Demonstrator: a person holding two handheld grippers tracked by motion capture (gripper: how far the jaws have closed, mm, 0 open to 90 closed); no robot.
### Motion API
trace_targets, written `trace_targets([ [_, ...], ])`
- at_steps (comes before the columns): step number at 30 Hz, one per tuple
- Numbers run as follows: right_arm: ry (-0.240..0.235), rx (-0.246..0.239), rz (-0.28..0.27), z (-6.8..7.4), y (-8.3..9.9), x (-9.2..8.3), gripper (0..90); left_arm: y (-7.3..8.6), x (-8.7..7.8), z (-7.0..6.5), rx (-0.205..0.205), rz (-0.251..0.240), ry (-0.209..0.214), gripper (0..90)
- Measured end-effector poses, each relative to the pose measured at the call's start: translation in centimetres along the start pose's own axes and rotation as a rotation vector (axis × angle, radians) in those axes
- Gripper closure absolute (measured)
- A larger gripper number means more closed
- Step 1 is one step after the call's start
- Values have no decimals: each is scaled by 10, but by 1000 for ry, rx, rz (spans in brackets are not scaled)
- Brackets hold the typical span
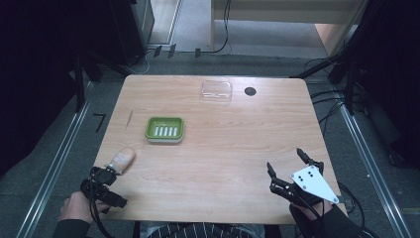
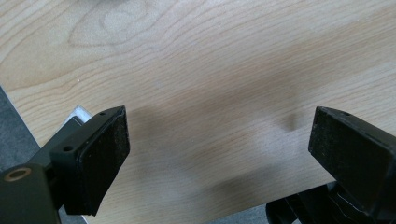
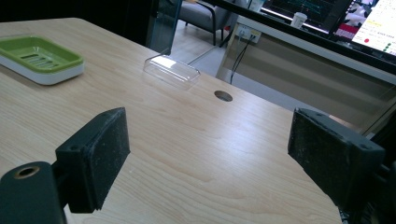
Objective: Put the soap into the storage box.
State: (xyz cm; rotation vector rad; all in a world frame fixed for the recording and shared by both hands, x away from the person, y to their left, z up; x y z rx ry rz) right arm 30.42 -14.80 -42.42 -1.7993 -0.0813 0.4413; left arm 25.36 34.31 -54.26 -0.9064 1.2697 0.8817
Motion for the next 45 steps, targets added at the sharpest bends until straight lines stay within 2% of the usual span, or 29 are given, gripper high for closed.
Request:
trace_targets([
  [14, -6, -2, -1, 1, 0, 1, 135, -2, -1, 2, -10, -8, 7, 50],
  [21, -7, 6, -5, -1, 0, 2, 135, -5, -5, 4, -9, -20, -4, 32],
  [28, -20, -3, -2, 4, -2, 5, 134, -7, -8, 11, -16, -42, -3, 0],
  [37, -30, -16, -1, 8, -4, 9, 135, -24, -11, 19, -17, -82, -8, 0],
  [41, -31, -10, 2, 8, -3, 8, 134, -35, -10, 23, -19, -86, -14, 0],
  [45, -28, -2, -1, 6, -3, 8, 134, -38, -10, 22, -14, -84, -12, 0],
])
Point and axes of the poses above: each handheld gripper's, and its own axes: x roughly forward along the jaws, y roughly out of its underside, z roughly to its left, the point moved 10 cm from there along x, roughly forward along the jaws, and after that the axes turned 1 degree about x, right-handed, at the moved point
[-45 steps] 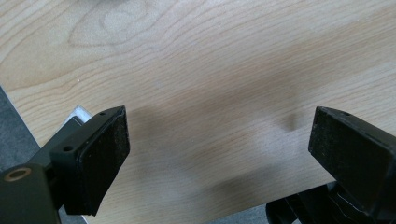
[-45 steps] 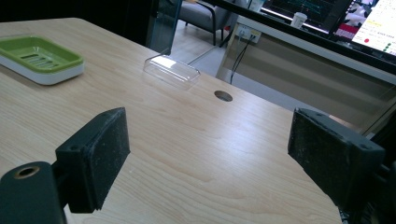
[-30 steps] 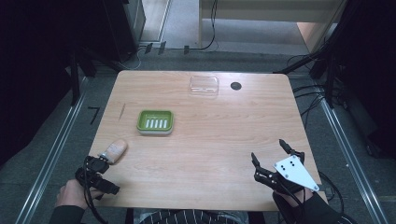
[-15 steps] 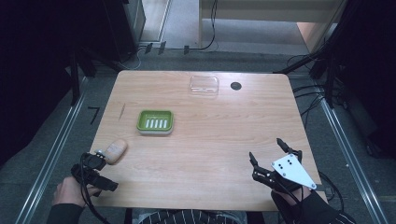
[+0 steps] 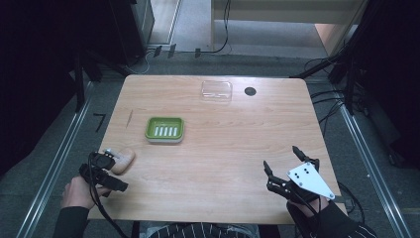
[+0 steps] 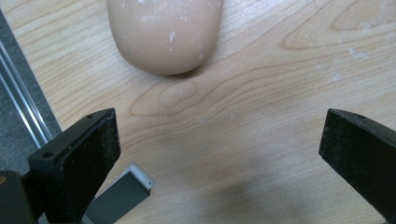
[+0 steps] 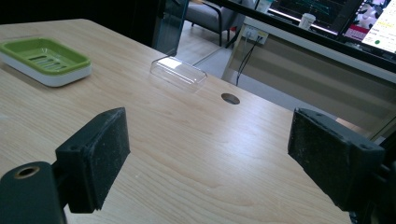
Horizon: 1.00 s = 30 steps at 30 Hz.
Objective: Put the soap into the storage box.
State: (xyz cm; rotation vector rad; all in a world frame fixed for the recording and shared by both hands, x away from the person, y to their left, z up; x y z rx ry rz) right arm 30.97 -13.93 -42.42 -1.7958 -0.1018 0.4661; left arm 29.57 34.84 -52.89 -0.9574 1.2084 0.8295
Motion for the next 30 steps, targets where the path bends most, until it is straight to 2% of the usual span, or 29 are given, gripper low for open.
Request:
trace_targets([
  [4, -7, -14, 2, 2, 0, 1, 135, -4, 2, 1, 1, -2, 3, 0],
  [8, -7, -14, 3, 2, 0, 2, 134, -9, 4, 3, 7, 1, 6, 0],
  [13, -4, -5, 2, 1, 0, 1, 134, -18, 4, 6, 14, -19, 1, 0],
  [22, -3, -16, 4, 2, 0, 1, 135, -29, 8, 7, 45, -17, 35, 0],
  [25, -2, -14, 4, 2, 0, 1, 134, -34, 7, 8, 36, -30, 49, 0],
  [30, -4, -15, 6, 3, 0, 1, 134, -43, 6, 12, 43, -47, 48, 0],
])
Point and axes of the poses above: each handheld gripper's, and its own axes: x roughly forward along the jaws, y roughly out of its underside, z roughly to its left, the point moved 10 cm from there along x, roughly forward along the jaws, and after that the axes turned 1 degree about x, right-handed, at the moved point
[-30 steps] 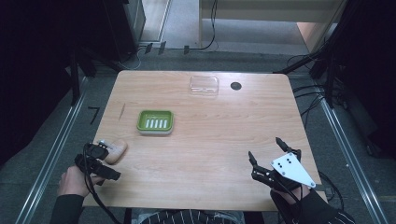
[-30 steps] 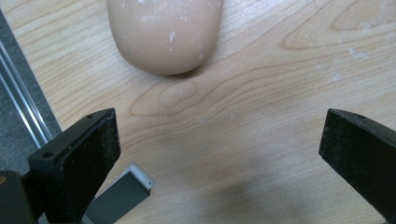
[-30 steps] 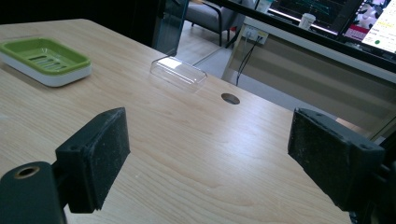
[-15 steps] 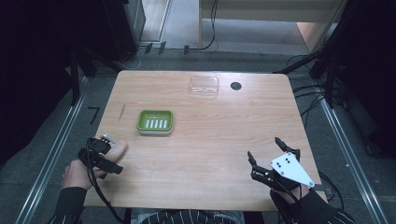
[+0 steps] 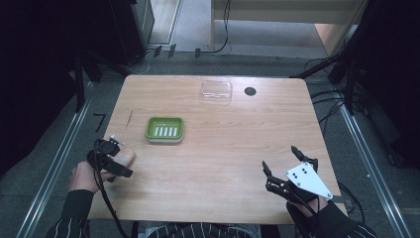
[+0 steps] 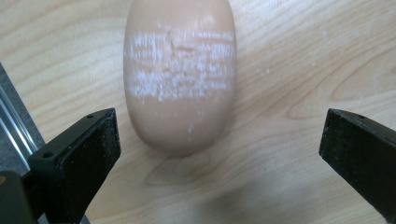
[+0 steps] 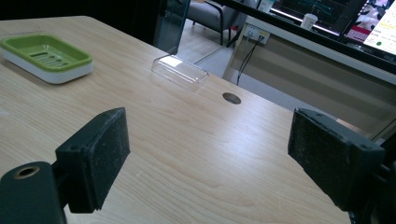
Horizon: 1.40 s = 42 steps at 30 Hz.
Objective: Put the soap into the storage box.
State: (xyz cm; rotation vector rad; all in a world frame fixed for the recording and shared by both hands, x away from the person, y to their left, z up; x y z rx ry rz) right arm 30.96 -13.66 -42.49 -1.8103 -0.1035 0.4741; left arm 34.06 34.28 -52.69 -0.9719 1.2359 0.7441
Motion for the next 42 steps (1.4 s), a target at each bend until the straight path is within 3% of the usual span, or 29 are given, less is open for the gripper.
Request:
trace_targets([
  [7, 0, 5, 0, -1, 0, -1, 135, -9, 6, 3, 19, 12, 7, 0],
  [13, 0, 5, 1, -1, 1, -1, 135, -21, 4, 6, 17, -18, 12, 0],
  [28, -10, -2, -2, 2, -1, 2, 134, -25, 17, 14, 23, 38, 16, 3],
  [38, -19, -6, -3, 4, -2, 4, 135, -28, 22, 21, 23, 21, 0, 152],
  [42, -19, -6, -2, 4, -2, 4, 134, -27, 23, 21, 24, 22, 8, 257],
])
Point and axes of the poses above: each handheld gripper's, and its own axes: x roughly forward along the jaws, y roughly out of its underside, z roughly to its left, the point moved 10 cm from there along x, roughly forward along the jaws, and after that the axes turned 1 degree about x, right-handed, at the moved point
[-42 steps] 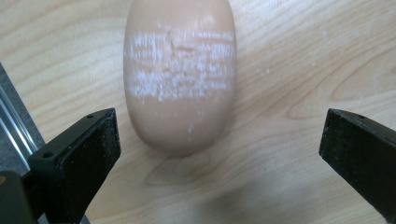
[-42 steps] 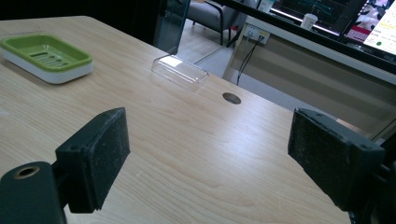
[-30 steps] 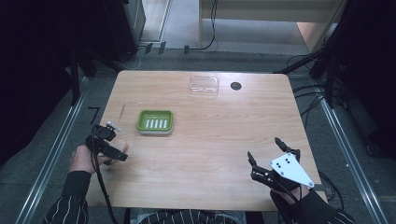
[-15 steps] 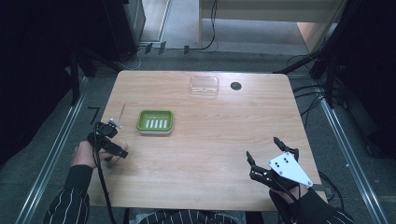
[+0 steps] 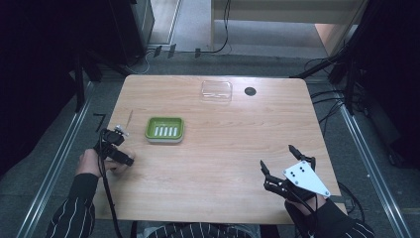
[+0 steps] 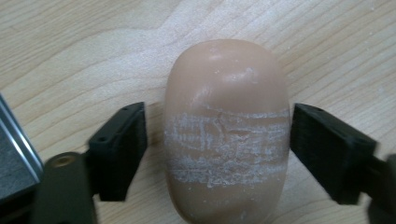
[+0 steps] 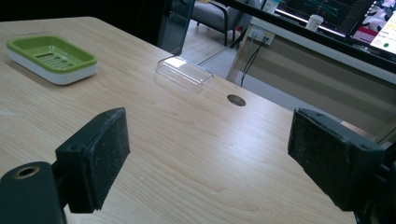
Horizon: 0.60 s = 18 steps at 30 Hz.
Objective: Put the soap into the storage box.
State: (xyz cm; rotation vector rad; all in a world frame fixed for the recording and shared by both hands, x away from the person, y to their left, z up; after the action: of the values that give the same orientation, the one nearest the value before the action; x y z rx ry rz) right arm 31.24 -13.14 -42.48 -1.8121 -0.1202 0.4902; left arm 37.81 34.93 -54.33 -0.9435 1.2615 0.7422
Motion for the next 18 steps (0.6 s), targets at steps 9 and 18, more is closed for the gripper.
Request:
trace_targets([
  [9, 6, 3, 2, -1, 1, -2, 135, 0, 2, -2, 19, 20, 6, 328],
  [18, 13, 6, 0, -3, 1, -3, 134, 0, 3, -3, 17, 16, -8, 335],
])
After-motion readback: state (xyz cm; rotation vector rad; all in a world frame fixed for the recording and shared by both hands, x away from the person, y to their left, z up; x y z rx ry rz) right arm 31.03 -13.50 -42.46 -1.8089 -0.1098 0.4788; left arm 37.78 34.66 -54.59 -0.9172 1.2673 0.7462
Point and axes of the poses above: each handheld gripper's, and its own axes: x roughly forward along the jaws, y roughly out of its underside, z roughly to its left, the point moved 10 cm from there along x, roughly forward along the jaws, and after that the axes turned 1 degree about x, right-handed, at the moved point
